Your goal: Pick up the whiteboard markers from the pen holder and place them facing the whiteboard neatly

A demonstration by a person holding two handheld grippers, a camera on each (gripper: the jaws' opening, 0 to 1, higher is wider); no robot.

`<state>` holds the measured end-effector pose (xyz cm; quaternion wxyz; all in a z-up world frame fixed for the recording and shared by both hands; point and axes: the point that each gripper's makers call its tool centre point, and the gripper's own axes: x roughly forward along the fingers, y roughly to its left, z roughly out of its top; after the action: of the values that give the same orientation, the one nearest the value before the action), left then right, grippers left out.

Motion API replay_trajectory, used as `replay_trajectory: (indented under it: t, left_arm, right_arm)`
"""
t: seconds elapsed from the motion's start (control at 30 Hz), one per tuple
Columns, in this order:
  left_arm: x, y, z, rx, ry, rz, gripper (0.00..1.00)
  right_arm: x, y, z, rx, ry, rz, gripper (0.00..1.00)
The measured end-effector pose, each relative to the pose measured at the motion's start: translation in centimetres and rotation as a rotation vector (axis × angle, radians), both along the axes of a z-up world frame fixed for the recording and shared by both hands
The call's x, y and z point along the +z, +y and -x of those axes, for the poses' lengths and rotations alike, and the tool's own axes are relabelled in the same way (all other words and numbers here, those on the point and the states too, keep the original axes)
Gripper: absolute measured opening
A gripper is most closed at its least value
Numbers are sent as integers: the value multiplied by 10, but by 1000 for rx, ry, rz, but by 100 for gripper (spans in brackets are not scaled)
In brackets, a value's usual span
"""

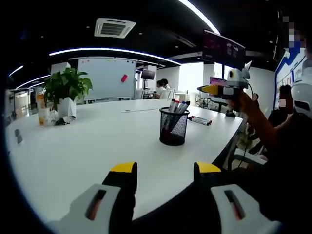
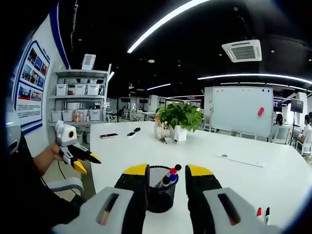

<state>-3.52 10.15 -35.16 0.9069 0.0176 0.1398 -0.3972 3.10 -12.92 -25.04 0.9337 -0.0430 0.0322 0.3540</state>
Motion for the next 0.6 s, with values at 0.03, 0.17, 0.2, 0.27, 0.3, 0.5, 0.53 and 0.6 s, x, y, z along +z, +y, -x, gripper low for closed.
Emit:
replay_trajectory:
  t: [0.03,0.17,0.2,0.27,0.3,0.5,0.53,0.6]
  left_arm:
    - [0,0,0,0,0,-1,48]
    - [-1,0,0,1,2,0,48]
    - [-1,0,0,2,2,0,48]
    - [-2,0,0,3,3,1,48]
    - [-2,0,0,2,3,1,48]
    - [-2,-1,0,1,4,1,48]
    - [-2,-1,0,1,4,0,48]
    - [-2,-1,0,1,4,2,48]
  right_arm:
    - [0,-2,-1,-10,2,-13,32]
    - [-3,-8,-5,-38,7,-55,32]
    - [-4,-11,-6,-48,13,-66,31]
    - [-7,-11,-7,-50,20,-69,31]
    - [-11,-10,-7,-52,25,-64,30]
    - [-25,-7,-10,-58,62,-49,29]
    - [-25,-6,-11,-55,63,-53,29]
    - [-28,-1,-11,-43,75,-52,29]
